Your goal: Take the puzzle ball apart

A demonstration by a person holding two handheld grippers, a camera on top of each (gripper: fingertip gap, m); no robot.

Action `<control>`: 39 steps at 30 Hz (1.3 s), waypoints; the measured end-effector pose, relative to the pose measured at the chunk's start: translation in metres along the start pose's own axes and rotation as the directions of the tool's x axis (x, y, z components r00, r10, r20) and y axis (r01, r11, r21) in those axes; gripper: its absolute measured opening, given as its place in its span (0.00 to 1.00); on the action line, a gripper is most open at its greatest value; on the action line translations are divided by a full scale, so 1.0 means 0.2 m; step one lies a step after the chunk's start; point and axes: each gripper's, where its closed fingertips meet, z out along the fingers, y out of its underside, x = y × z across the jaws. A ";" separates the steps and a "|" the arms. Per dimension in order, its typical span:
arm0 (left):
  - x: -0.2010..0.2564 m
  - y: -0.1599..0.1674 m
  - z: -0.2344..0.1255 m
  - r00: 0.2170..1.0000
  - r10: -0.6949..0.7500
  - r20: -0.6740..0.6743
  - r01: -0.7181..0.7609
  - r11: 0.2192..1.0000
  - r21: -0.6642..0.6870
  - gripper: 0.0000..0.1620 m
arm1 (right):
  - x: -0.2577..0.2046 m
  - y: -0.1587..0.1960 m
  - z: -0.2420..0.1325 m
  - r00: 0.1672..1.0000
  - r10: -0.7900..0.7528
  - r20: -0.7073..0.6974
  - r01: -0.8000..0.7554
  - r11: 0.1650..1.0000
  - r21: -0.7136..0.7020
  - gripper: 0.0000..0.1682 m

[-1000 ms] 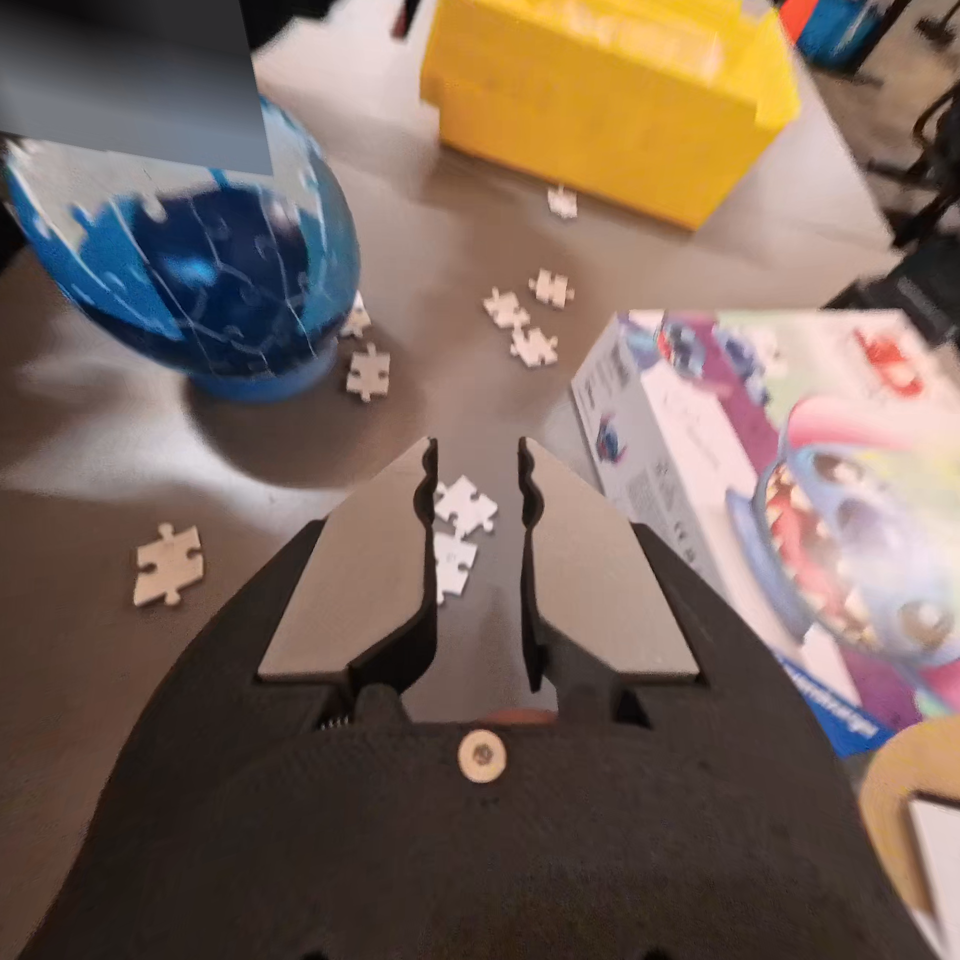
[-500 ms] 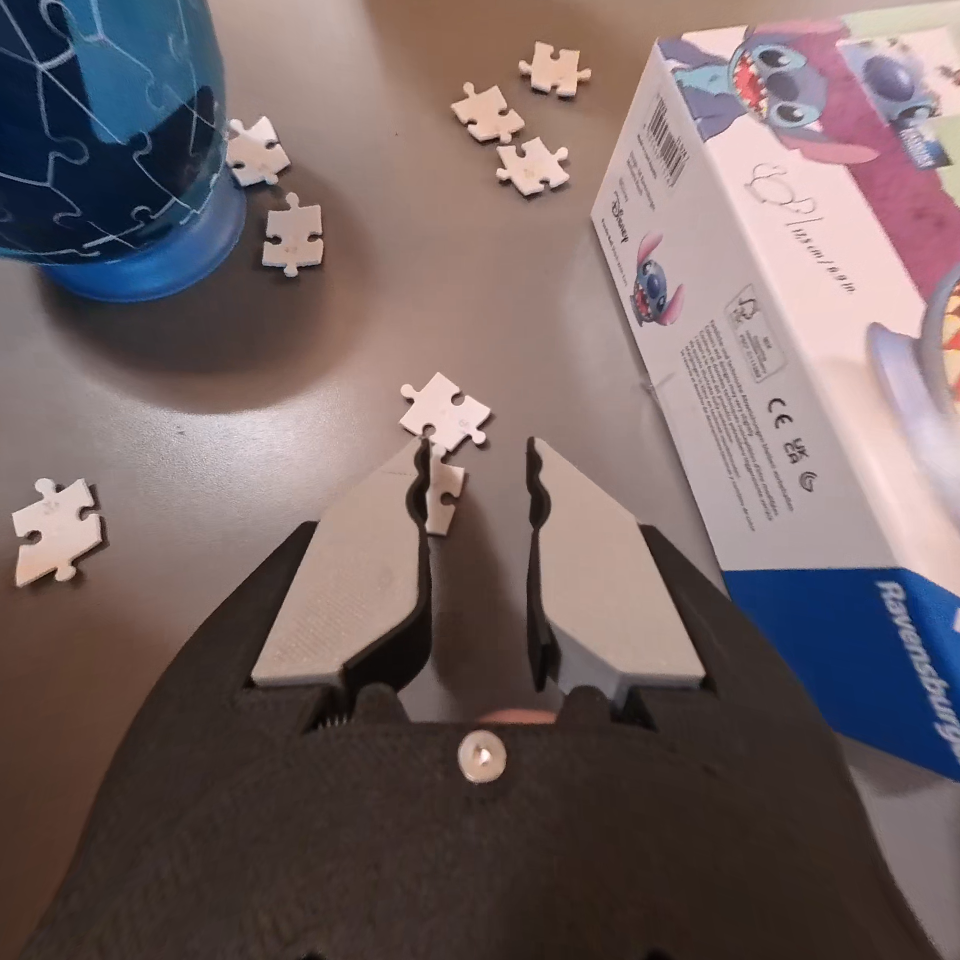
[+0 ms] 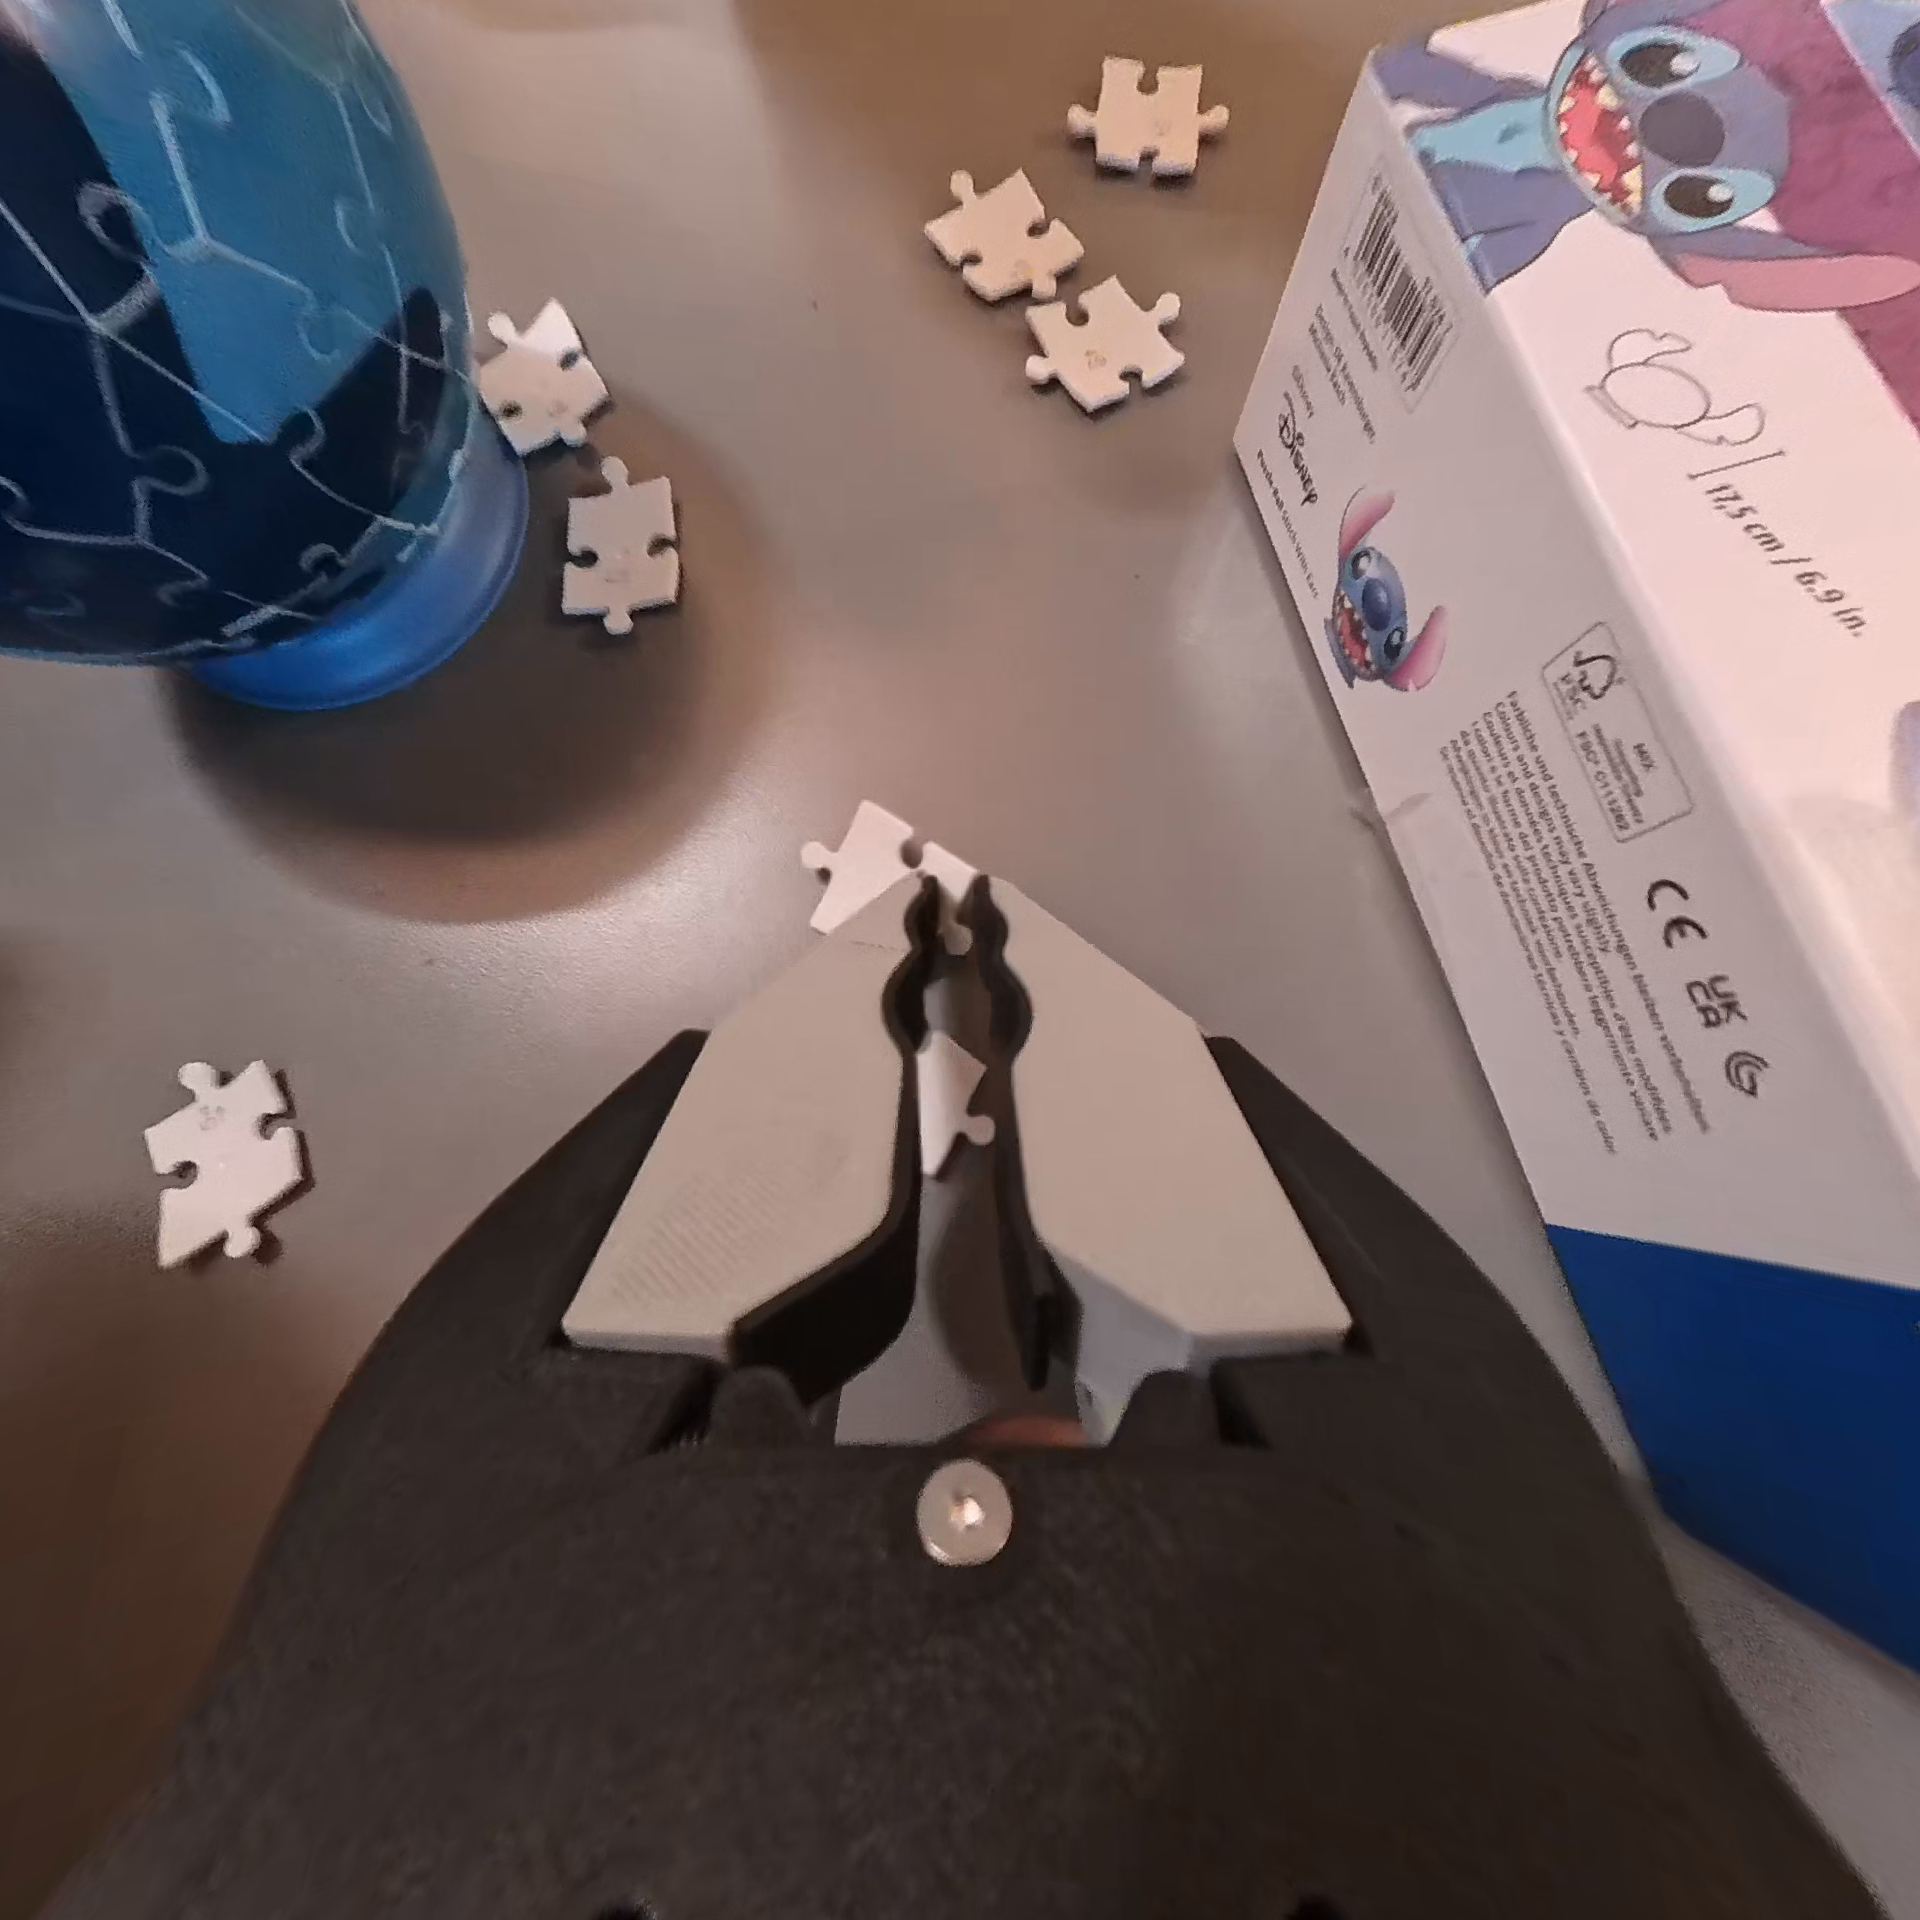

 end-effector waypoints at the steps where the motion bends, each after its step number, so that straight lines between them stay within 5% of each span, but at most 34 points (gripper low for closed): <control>1: 0.00 0.00 -0.01 1.000 0.008 0.003 -0.008 1.000 -0.005 0.36 | 0.00 -0.02 -0.01 1.000 0.015 0.011 -0.015 1.000 0.019 0.01; 12: 0.15 -0.08 0.04 0.992 0.119 -0.043 -0.121 0.991 -0.051 0.30 | -0.02 -0.41 -0.18 0.995 -0.033 -0.097 0.049 0.984 0.172 0.00; 22: 0.41 -0.15 0.05 0.973 0.220 -0.076 -0.224 0.973 -0.052 0.28 | -0.28 -0.82 -0.30 0.986 -0.129 -0.109 0.157 0.933 0.322 0.00; 27: 0.45 -0.15 0.04 0.970 0.241 -0.033 -0.243 0.968 -0.055 0.21 | -0.39 -0.89 -0.36 0.989 -0.116 -0.089 0.140 0.919 0.369 0.00; 32: 0.53 -0.15 -0.01 0.970 0.243 -0.020 -0.244 0.969 -0.044 0.02 | -0.46 -0.89 -0.40 0.988 -0.104 -0.116 0.141 0.914 0.382 0.00; 39: 0.63 -0.11 -0.03 0.969 0.246 0.014 -0.244 0.967 -0.067 0.00 | -0.54 -0.81 -0.41 0.992 -0.085 -0.096 0.115 0.921 0.372 0.00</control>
